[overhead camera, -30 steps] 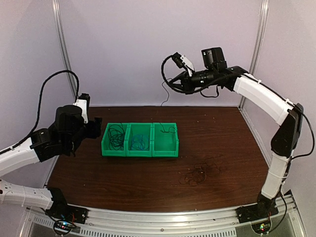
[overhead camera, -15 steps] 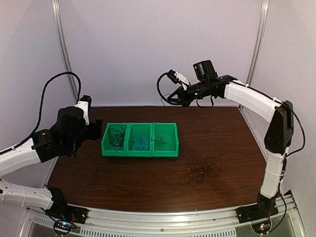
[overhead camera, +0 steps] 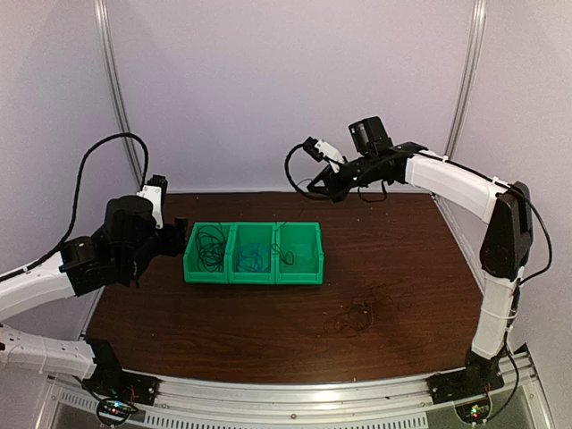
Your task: Untangle the cables
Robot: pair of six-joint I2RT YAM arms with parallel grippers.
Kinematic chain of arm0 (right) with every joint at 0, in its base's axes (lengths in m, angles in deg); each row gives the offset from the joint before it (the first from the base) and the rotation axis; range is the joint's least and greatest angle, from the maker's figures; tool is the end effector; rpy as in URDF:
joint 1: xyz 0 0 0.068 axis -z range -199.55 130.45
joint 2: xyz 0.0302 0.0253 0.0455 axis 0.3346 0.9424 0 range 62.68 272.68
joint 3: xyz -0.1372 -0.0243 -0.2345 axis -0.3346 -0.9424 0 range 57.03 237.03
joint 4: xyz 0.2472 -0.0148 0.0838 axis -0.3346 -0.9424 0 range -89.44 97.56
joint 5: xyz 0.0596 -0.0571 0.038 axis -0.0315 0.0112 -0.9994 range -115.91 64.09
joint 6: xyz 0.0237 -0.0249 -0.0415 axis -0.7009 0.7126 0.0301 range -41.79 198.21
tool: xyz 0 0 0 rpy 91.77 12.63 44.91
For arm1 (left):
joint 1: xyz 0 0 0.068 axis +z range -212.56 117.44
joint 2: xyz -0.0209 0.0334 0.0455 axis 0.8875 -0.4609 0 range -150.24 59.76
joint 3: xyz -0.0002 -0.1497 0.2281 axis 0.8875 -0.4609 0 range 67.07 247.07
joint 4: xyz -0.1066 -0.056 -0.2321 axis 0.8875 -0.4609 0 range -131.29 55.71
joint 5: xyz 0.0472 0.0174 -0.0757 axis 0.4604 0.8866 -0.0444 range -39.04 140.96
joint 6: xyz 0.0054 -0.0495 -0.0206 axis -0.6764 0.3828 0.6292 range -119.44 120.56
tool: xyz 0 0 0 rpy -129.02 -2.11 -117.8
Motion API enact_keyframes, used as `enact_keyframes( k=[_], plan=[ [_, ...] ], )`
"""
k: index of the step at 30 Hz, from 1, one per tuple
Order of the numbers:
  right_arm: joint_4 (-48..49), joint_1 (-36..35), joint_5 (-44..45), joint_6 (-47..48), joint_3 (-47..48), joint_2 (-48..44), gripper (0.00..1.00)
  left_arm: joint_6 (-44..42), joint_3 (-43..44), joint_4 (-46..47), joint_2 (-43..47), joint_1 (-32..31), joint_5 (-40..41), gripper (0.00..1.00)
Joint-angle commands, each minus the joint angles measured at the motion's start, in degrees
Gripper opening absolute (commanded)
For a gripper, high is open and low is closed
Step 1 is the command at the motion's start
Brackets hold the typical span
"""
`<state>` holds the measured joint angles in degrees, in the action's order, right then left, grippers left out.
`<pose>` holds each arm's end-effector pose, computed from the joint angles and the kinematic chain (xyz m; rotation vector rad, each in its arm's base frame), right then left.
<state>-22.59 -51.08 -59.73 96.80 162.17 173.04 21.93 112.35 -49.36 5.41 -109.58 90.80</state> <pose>0.3695 0.2500 0.3385 -1.2128 1.7991 0.7721 0.1599 -0.1381 0.3073 -0.0125 1.8921 -0.1184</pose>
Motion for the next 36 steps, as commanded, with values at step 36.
enact_keyframes(
  k=[36],
  plan=[
    [-8.6,-7.3,19.5,7.8,0.1,9.7,0.32,1.8,-2.6,3.1,0.4,0.4,-2.5,0.69]
  ],
)
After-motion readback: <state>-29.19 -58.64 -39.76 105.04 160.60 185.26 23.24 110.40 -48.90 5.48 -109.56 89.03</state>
